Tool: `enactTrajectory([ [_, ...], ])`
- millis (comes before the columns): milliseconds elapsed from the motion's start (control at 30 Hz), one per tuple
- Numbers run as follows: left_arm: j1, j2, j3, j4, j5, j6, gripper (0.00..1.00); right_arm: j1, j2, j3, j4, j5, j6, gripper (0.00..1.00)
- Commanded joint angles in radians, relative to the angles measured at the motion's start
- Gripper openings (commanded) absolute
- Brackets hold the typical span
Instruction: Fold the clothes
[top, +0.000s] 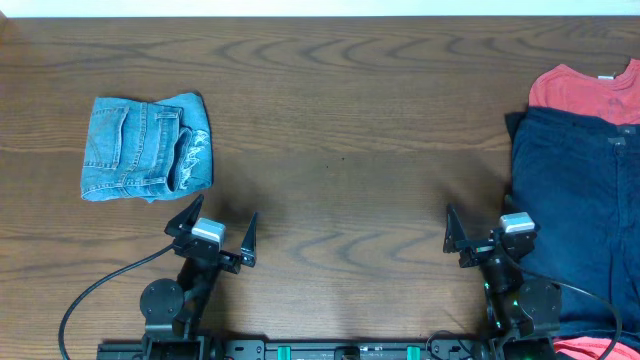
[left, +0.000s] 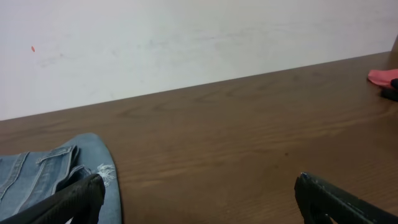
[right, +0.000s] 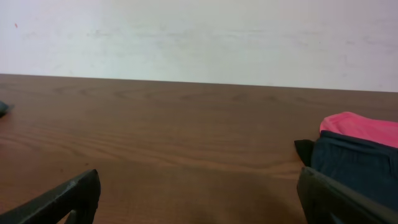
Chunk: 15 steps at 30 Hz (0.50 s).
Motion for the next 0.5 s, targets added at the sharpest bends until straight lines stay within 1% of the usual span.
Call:
enactTrajectory([
  [0, -0.005, -0.006, -0.016, -0.030, 0.000, -0.009, 0.98, -0.005, -0.005, -0.002, 0.010, -0.015, -0.010, 0.99],
  [67, -0.005, -0.006, -0.016, -0.031, 0.026, -0.010, 0.98, -0.005, -0.005, -0.002, 0.018, -0.054, -0.010, 0.99],
  [133, -0.005, -0.006, -0.016, -0.030, 0.088, -0.010, 0.98, -0.005, -0.003, -0.002, 0.004, -0.105, -0.001, 0.99],
  [200, -0.005, -0.006, -0.016, -0.037, 0.142, -0.014, 0.98, -0.005, 0.000, -0.002, 0.006, -0.131, 0.090, 0.99],
  [300, -0.005, -0.006, -0.004, -0.037, 0.165, -0.102, 0.98, -0.005, 0.001, -0.001, 0.024, -0.146, 0.217, 0.99],
  [367, -0.005, -0.006, 0.026, -0.037, 0.165, -0.161, 0.98, -0.005, 0.001, 0.005, 0.075, -0.215, 0.228, 0.99],
  [467, -0.005, -0.004, 0.100, -0.045, 0.166, -0.179, 0.98, -0.005, 0.002, 0.058, 0.105, -0.286, 0.200, 0.99],
])
